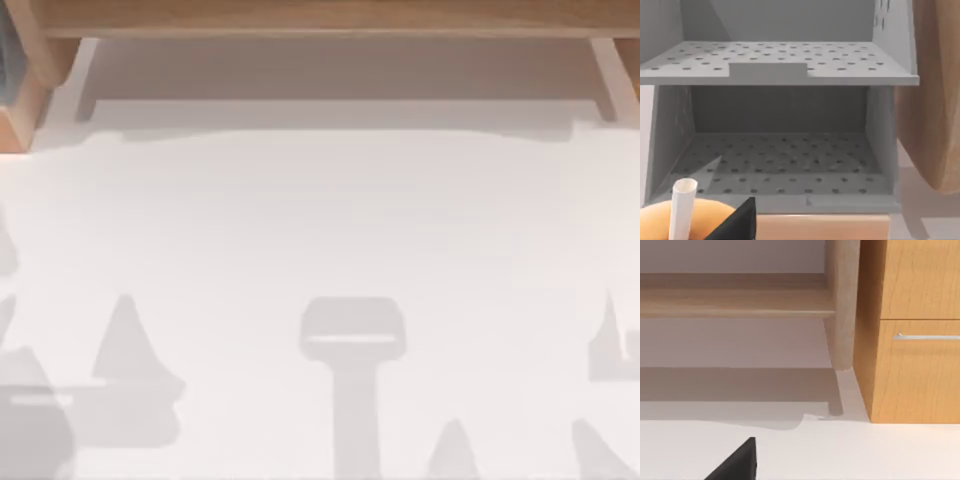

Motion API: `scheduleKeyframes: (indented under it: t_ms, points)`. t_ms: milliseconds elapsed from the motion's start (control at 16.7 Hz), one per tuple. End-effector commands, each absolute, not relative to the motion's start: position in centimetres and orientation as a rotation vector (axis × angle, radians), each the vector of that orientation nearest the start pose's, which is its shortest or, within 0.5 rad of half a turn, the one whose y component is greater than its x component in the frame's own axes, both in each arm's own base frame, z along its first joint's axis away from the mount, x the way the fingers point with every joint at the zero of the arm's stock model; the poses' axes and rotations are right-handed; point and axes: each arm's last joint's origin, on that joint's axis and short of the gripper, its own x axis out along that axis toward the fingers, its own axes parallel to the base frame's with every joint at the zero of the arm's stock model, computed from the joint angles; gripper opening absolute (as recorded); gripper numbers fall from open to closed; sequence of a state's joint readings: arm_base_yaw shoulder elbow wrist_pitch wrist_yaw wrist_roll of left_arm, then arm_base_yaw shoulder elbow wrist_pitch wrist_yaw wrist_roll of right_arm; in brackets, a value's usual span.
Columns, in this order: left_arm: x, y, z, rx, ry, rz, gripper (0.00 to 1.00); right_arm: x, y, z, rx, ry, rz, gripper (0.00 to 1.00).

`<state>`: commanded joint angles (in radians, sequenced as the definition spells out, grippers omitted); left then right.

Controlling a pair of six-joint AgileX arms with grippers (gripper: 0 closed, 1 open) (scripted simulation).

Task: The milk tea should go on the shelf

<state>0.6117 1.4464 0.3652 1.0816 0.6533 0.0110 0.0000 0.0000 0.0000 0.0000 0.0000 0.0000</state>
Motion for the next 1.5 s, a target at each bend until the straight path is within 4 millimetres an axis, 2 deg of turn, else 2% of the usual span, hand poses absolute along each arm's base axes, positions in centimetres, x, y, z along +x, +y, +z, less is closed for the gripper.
scheduleKeyframes:
  t_ms: [300,600,960,1140,1500]
  points:
    - [22.1,19.1,12.0,-0.008,-0.003,-0.027,1.0,10.6,-0.1,16.0,0.0,0.0,0.0,1.0]
    - [21.0,22.1,8.0,-0.011,-0.001,-0.026,1.0,10.6,-0.1,16.0,0.0,0.0,0.0,1.0]
    - [20.8,22.4,7.5,-0.011,-0.001,-0.026,1.0,10.6,-0.1,16.0,0.0,0.0,0.0,1.0]
    - [21.3,22.3,7.5,-0.012,0.0,-0.027,1.0,10.6,-0.1,16.0,0.0,0.0,0.0,1.0]
    - [27.2,22.4,7.5,-0.01,-0.002,-0.026,1.0,10.6,-0.1,16.0,0.0,0.0,0.0,1.0]
